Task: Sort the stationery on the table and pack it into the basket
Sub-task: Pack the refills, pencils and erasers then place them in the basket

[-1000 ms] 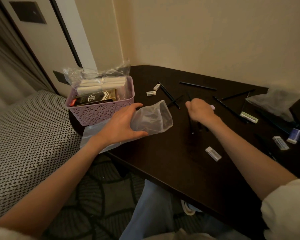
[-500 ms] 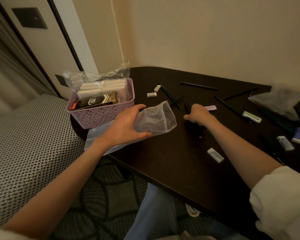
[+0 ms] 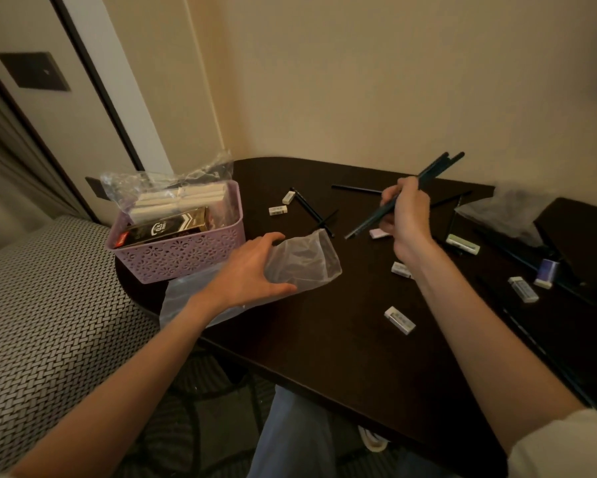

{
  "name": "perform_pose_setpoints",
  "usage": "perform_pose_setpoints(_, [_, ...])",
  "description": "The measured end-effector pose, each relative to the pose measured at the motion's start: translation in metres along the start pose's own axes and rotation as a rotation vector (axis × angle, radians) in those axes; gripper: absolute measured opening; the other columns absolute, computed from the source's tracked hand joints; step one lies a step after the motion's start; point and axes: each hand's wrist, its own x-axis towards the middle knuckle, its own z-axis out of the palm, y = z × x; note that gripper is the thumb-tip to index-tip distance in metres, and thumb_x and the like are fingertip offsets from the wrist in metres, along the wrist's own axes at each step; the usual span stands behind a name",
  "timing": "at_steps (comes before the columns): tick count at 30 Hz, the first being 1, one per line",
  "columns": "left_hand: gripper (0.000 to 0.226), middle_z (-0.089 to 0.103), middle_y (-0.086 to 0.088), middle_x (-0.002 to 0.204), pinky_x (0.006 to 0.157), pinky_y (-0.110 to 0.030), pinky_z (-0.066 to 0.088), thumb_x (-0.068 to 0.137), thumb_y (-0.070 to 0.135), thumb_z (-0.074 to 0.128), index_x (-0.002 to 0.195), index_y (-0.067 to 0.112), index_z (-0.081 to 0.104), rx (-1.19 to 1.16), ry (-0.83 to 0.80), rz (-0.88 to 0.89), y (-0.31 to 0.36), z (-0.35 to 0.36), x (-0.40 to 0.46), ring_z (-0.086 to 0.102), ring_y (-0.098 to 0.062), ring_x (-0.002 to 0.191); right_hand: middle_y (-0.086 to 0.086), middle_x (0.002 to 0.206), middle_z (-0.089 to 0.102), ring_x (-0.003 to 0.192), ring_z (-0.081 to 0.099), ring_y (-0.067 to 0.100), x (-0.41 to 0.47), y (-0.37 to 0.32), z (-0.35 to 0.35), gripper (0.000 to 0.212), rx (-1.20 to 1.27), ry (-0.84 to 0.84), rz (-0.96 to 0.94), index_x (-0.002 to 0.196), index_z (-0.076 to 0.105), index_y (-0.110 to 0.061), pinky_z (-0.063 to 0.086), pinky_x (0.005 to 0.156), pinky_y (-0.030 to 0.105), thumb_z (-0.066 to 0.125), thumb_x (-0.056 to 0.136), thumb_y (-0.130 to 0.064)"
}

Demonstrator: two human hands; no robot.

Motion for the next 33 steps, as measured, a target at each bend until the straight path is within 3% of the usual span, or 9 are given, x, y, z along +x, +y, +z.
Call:
perform_pose_setpoints(5, [0.092, 0.047, 0.003, 0.138, 0.103, -0.042, 0.042, 0.07, 0.061, 0.074, 0.143, 0.023, 0.033, -0.019, -0.026, 0.021, 0.007, 0.003, 0.009, 0.046, -0.014, 0.123, -0.001, 0.063, 0.041, 0.051, 0.043, 0.008, -0.01, 0.021, -0.011, 0.029, -0.136, -0.097, -0.08, 0.078, 0.053, -0.013, 0.035, 0.044, 0.02, 0.039, 0.1, -0.025])
perform_pose_setpoints(8, [0.093, 0.046, 0.002, 0.14, 0.104, -0.041, 0.041, 0.07, 0.059, 0.076, 0.144, 0.023, 0.032, -0.033, -0.071, 0.015, 0.011, 0.006, 0.016, 0.045, -0.015, 0.125, 0.005, 0.076, 0.057, 0.059, 0.056, 0.009, -0.015, 0.034, -0.017, 0.019, -0.178, -0.231, 0.068, 0.087, 0.06, -0.01, 0.048, 0.051, 0.02, 0.049, 0.098, -0.02])
perform_pose_setpoints(12, [0.102, 0.045, 0.0, 0.142, 0.11, -0.043, 0.034, 0.062, 0.064, 0.076, 0.144, 0.022, 0.034, -0.029, -0.121, 0.027, 0.016, 0.007, 0.024, 0.042, -0.017, 0.13, 0.013, 0.091, 0.067, 0.074, 0.066, 0.018, -0.014, 0.048, -0.024, 0.016, -0.038, -0.347, 0.231, 0.092, 0.066, -0.003, 0.056, 0.064, 0.026, 0.055, 0.096, -0.013])
perform_pose_setpoints(14, [0.099, 0.048, 0.0, 0.138, 0.11, -0.046, 0.034, 0.061, 0.075, 0.067, 0.141, 0.022, 0.042, -0.061, -0.008, 0.063, 0.022, 0.01, 0.025, 0.043, -0.016, 0.128, 0.014, 0.093, 0.068, 0.079, 0.067, 0.021, -0.012, 0.052, -0.028, 0.015, 0.051, -0.347, 0.285, 0.093, 0.066, -0.002, 0.057, 0.069, 0.028, 0.056, 0.095, -0.012])
perform_pose_setpoints(16, [0.081, 0.053, 0.001, 0.128, 0.103, -0.041, 0.041, 0.07, 0.075, 0.057, 0.13, 0.021, 0.054, -0.102, 0.195, 0.117, 0.03, 0.015, 0.024, 0.049, -0.013, 0.119, 0.015, 0.095, 0.068, 0.082, 0.068, 0.023, -0.01, 0.055, -0.03, 0.016, 0.107, -0.348, 0.335, 0.097, 0.067, -0.001, 0.057, 0.072, 0.029, 0.056, 0.094, -0.012])
perform_pose_setpoints(20, [0.027, 0.057, 0.009, 0.086, 0.07, -0.029, 0.049, 0.088, 0.045, 0.059, 0.094, 0.019, 0.063, -0.096, 0.527, 0.101, 0.056, 0.022, 0.032, 0.053, -0.005, 0.076, 0.014, 0.098, 0.068, 0.086, 0.069, 0.023, -0.01, 0.058, -0.032, 0.02, 0.1, -0.366, 0.38, 0.107, 0.067, 0.0, 0.057, 0.073, 0.029, 0.059, 0.093, -0.011])
perform_pose_setpoints(22, [0.022, 0.056, 0.01, 0.069, 0.058, -0.025, 0.047, 0.09, 0.041, 0.061, 0.081, 0.021, 0.06, -0.101, 0.466, -0.032, 0.07, 0.013, 0.046, 0.054, -0.004, 0.063, 0.014, 0.1, 0.068, 0.088, 0.069, 0.024, -0.009, 0.059, -0.034, 0.021, 0.087, -0.36, 0.383, 0.109, 0.067, 0.0, 0.057, 0.074, 0.029, 0.06, 0.092, -0.01])
perform_pose_setpoints(27, [0.049, 0.052, 0.004, 0.056, 0.054, -0.028, 0.044, 0.083, 0.059, 0.061, 0.061, 0.017, 0.053, 0.072, 0.079, -0.218, 0.096, -0.003, 0.092, 0.055, -0.013, 0.056, 0.019, 0.1, 0.069, 0.082, 0.068, 0.022, -0.006, 0.062, -0.041, 0.019, -0.005, -0.368, 0.34, 0.105, 0.068, 0.001, 0.055, 0.069, 0.027, 0.059, 0.093, -0.01])
perform_pose_setpoints(33, [0.035, 0.054, 0.002, 0.079, 0.078, -0.034, 0.049, 0.081, 0.052, 0.063, 0.074, 0.021, 0.047, 0.294, -0.32, -0.306, 0.112, -0.002, 0.114, 0.058, -0.02, 0.085, 0.019, 0.096, 0.068, 0.077, 0.068, 0.021, -0.005, 0.063, -0.049, 0.017, -0.051, -0.329, 0.323, 0.106, 0.066, 0.002, 0.056, 0.07, 0.027, 0.058, 0.093, -0.007])
